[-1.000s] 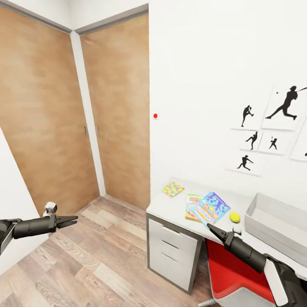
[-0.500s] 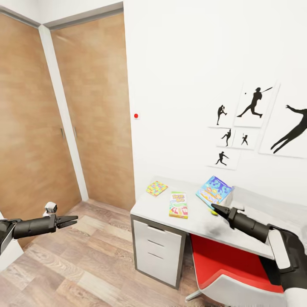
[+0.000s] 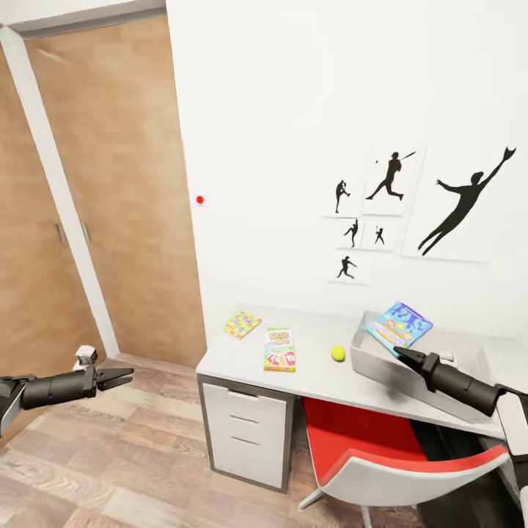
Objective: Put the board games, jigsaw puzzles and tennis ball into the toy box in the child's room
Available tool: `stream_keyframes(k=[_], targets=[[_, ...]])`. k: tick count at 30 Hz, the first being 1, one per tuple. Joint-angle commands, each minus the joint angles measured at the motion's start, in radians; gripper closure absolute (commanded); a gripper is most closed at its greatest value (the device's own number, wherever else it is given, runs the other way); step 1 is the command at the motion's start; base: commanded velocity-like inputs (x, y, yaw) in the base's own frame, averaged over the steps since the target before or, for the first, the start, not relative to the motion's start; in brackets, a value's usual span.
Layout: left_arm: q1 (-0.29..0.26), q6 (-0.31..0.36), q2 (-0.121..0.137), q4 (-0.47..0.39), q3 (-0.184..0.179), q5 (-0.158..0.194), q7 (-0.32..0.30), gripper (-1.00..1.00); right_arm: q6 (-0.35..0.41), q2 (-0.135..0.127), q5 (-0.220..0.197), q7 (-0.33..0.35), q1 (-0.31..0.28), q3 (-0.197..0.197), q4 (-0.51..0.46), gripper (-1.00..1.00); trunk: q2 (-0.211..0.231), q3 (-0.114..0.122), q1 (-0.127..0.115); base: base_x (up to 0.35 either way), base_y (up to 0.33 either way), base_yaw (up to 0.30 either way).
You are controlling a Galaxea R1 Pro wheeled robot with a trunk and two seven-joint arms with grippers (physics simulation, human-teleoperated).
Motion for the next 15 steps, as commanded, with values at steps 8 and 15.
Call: stream_keyframes(k=[8, 15], targets=[[-0.057, 0.180, -0.038, -0.177, 0.003, -0.005, -0.004, -1.00, 0.005, -0.017, -0.006, -0.019, -0.001, -0.014, 0.029, 1.00, -0.001, -0.001, 0.000, 0.000, 0.000, -0.080], [-0.065, 0.236, -0.107, -0.294, -0.002, -0.007, 0.018, -1.00, 0.004, -0.016, -0.001, -0.024, 0.002, -0.014, 0.030, 1.00, -0.001, -0.001, 0.000, 0.000, 0.000, -0.004]])
